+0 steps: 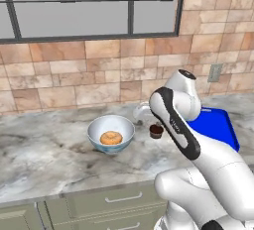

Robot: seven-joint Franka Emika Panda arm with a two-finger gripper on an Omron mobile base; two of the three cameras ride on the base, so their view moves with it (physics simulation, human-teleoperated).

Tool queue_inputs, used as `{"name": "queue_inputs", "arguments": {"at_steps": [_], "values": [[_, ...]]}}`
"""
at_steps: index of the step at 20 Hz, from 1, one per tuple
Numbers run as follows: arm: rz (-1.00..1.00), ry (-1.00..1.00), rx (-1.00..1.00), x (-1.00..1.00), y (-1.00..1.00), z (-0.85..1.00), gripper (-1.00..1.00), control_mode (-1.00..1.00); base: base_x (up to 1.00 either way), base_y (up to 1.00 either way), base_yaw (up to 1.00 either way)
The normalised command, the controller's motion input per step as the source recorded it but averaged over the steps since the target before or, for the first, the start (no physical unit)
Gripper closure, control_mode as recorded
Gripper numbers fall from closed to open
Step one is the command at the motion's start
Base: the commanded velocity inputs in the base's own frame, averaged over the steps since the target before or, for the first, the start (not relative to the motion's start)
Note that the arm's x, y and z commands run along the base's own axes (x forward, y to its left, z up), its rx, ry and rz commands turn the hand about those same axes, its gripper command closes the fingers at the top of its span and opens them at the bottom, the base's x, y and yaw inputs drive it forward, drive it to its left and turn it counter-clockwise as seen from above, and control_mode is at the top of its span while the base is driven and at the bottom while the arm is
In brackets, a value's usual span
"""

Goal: Place the bowl with donut and the cupcake onto the tray.

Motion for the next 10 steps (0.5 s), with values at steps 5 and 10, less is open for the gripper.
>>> {"name": "queue_inputs", "arguments": {"at_steps": [5, 10], "values": [[-0.01, 0.0, 0.03, 0.41, 0.33, -0.36, -1.0, -1.0, 0.0, 0.0, 0.0], [0.0, 0.0, 0.01, 0.28, 0.1, -0.32, -1.0, -1.0, 0.0, 0.0, 0.0]]}}
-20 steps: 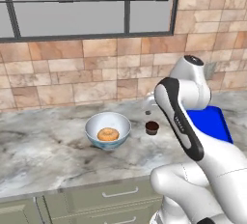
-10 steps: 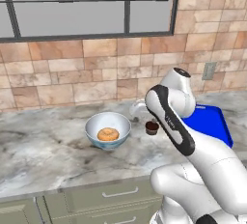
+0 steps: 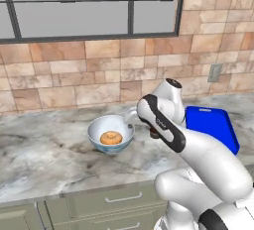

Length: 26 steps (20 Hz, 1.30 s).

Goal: Place the bowl with donut and the cupcake onto the tray.

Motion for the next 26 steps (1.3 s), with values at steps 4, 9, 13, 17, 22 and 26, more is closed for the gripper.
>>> {"name": "queue_inputs", "arguments": {"at_steps": [4, 9, 13, 17, 22, 26], "values": [[0.0, 0.0, 0.0, 0.14, 0.03, -0.26, -1.0, -1.0, 0.0, 0.0, 0.0], [0.0, 0.0, 0.0, 0.11, 0.09, -0.24, -1.0, -1.0, 0.0, 0.0, 0.0], [0.0, -0.02, 0.0, 0.15, 0.06, -0.23, -1.0, -1.0, 0.0, 0.0, 0.0], [-0.01, -0.03, -0.01, 0.15, 0.0, -0.24, -1.0, -1.0, 0.0, 0.0, 0.0], [-0.01, -0.01, 0.0, 0.15, 0.03, -0.14, -1.0, -1.0, 0.0, 0.0, 0.0], [-0.01, 0.0, 0.0, 0.19, 0.05, -0.13, -1.0, -1.0, 0.0, 0.0, 0.0]]}}
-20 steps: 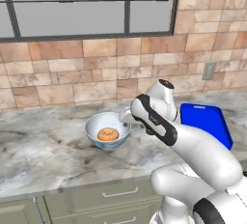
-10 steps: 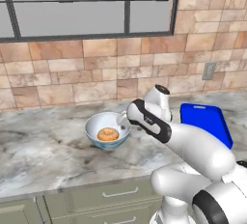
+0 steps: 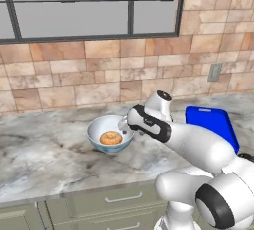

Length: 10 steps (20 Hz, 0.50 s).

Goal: Place the bowl with donut and the cupcake onto the tray.

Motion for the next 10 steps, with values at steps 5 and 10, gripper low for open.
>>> {"name": "queue_inputs", "arguments": {"at_steps": [5, 10], "values": [[-0.01, 0.0, 0.0, 0.18, 0.1, -0.19, -1.0, -1.0, 0.0, 0.0, 0.0], [-0.01, 0.0, -0.01, 0.13, 0.04, -0.22, -1.0, -1.0, 0.0, 0.0, 0.0]]}}
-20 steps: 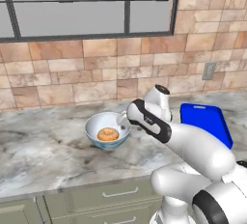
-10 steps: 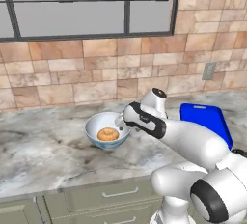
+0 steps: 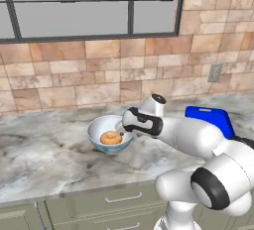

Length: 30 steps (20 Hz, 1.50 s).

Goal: Place the bowl with donut and the cupcake onto the tray.

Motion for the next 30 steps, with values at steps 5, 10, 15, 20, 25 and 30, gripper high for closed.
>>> {"name": "queue_inputs", "arguments": {"at_steps": [5, 10, 15, 20, 25, 30], "values": [[0.0, 0.0, -0.02, 0.02, 0.0, -0.12, 1.0, -1.0, 0.0, 0.0, 0.0], [0.0, 0.0, 0.0, 0.01, 0.0, 0.07, 1.0, -1.0, 0.0, 0.0, 0.0], [-0.03, -0.01, 0.01, 0.02, -0.08, 0.64, 1.0, -1.0, 0.0, 0.0, 0.0], [-0.06, -0.01, 0.0, 0.0, -0.5, 0.78, 1.0, -1.0, 0.0, 0.0, 0.0], [-0.08, -0.02, 0.0, 0.0, -0.94, 0.38, 1.0, -1.0, 0.0, 0.0, 0.0], [-0.08, 0.0, 0.0, 0.0, -1.0, 0.33, 1.0, -1.0, 0.0, 0.0, 0.0]]}}
